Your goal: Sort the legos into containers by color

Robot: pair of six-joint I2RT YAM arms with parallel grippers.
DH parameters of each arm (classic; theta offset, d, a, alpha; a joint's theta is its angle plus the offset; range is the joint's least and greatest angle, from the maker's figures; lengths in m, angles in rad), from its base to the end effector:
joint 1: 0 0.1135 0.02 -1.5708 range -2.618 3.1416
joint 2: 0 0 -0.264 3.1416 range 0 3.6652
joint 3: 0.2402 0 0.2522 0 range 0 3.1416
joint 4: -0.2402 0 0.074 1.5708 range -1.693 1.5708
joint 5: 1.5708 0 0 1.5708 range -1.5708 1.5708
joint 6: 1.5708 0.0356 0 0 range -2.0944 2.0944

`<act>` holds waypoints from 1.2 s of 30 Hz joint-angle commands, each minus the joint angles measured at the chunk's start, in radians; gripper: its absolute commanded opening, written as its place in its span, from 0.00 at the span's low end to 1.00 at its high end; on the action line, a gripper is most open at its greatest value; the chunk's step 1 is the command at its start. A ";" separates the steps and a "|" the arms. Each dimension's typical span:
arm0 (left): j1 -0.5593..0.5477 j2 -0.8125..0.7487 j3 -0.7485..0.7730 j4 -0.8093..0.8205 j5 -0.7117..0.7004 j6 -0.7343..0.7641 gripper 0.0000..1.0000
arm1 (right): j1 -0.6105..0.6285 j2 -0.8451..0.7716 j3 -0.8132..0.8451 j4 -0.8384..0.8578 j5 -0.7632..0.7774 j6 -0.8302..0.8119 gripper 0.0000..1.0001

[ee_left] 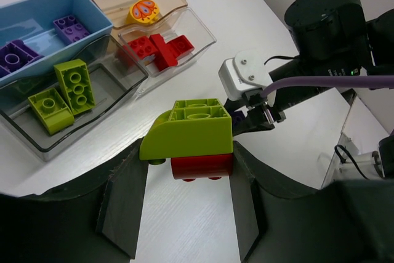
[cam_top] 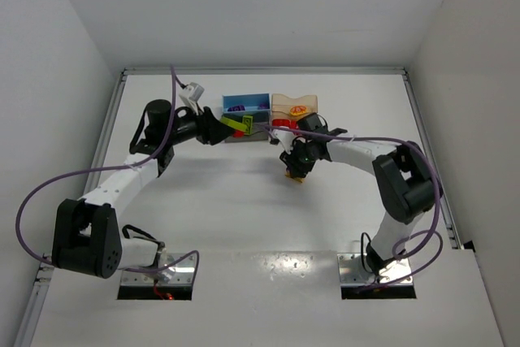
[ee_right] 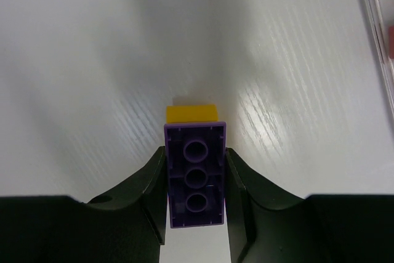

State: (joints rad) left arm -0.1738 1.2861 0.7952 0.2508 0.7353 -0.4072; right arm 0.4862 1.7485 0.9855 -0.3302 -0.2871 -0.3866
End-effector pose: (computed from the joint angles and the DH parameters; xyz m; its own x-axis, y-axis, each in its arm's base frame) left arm 0.2792 -0.0733 0.2804 -0.5200 -0.2069 -0.8287 0.6143 0.5835 -0.5312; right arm 0.2914 0.1654 0.1514 -0.5149 -0.6811 -0.5205 -0.8177 0.5726 0.0596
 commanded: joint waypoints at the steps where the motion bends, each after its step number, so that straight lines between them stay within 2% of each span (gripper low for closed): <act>1: 0.016 -0.002 0.010 0.039 0.001 0.011 0.00 | -0.007 0.019 0.050 0.037 -0.006 0.041 0.11; 5: 0.016 -0.002 0.010 0.048 0.010 0.011 0.00 | -0.008 0.029 0.062 0.026 -0.026 0.041 0.31; 6: 0.016 -0.002 0.010 0.048 0.010 0.011 0.00 | -0.008 0.019 0.062 0.026 -0.026 0.041 0.40; 8: 0.025 0.007 0.010 0.048 0.019 0.011 0.00 | 0.002 -0.006 0.051 0.026 -0.026 0.051 0.47; 9: 0.025 0.007 0.010 0.048 0.019 0.011 0.00 | 0.002 -0.017 0.051 0.026 -0.026 0.051 0.57; 11: 0.025 0.016 0.010 0.048 0.030 0.011 0.00 | 0.002 -0.046 0.064 0.007 -0.035 0.060 0.65; 16: 0.025 0.025 0.010 0.088 0.090 -0.010 0.00 | -0.009 -0.179 0.113 -0.058 -0.086 0.086 0.69; 20: 0.025 0.045 0.010 0.097 0.193 -0.021 0.00 | -0.029 -0.271 0.177 -0.078 -0.242 0.135 0.69; 23: 0.016 0.085 0.021 0.097 0.280 -0.031 0.00 | -0.040 -0.252 0.252 -0.089 -0.465 0.188 0.68; 26: -0.012 0.113 0.045 0.107 0.361 -0.031 0.00 | -0.040 -0.204 0.314 -0.089 -0.605 0.229 0.68; 30: -0.047 0.156 0.093 0.119 0.504 -0.042 0.01 | -0.026 -0.149 0.369 -0.113 -0.714 0.219 0.70; 36: -0.084 0.174 0.157 0.029 0.575 0.027 0.01 | -0.026 -0.098 0.420 -0.122 -0.756 0.219 0.73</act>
State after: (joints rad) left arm -0.2379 1.4590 0.8917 0.2859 1.2076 -0.4431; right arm 0.4568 1.6451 1.3457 -0.4545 -0.9421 -0.1745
